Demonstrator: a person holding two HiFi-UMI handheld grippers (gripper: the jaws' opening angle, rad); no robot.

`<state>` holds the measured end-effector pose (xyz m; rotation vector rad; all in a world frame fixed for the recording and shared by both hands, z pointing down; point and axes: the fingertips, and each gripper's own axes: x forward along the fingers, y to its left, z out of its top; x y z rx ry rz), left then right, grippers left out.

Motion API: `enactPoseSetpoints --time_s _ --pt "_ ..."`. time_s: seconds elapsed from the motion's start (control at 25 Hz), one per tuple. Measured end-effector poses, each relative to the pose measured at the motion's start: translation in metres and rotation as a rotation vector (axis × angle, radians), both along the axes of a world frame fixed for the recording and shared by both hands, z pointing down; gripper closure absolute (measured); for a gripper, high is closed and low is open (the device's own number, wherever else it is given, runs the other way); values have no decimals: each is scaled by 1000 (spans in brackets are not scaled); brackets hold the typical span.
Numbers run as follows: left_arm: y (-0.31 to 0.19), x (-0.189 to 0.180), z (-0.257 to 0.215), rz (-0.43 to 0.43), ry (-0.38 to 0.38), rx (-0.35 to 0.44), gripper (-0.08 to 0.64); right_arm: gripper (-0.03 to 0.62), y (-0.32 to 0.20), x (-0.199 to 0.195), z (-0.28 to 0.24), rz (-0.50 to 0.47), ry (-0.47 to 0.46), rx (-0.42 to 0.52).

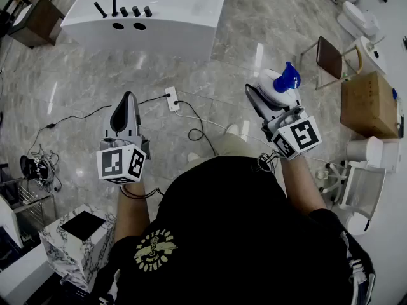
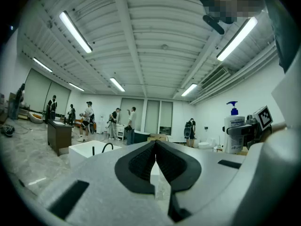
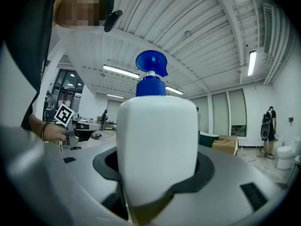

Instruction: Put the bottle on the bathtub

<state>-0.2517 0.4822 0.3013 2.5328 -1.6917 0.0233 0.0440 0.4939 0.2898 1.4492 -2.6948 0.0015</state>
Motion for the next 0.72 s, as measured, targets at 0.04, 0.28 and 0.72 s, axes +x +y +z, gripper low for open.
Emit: enactPoseSetpoints --time_s 0.04,0.28,0.72 --pt "0 3 0 5 -1 0 551 328 -1 2 1 -3 -5 -4" --pt "-18 16 14 33 1 -25 551 328 -15 8 6 10 -45 -7" --pt "-80 27 4 -39 -70 -19 551 330 -91 44 0 -10 -102 47"
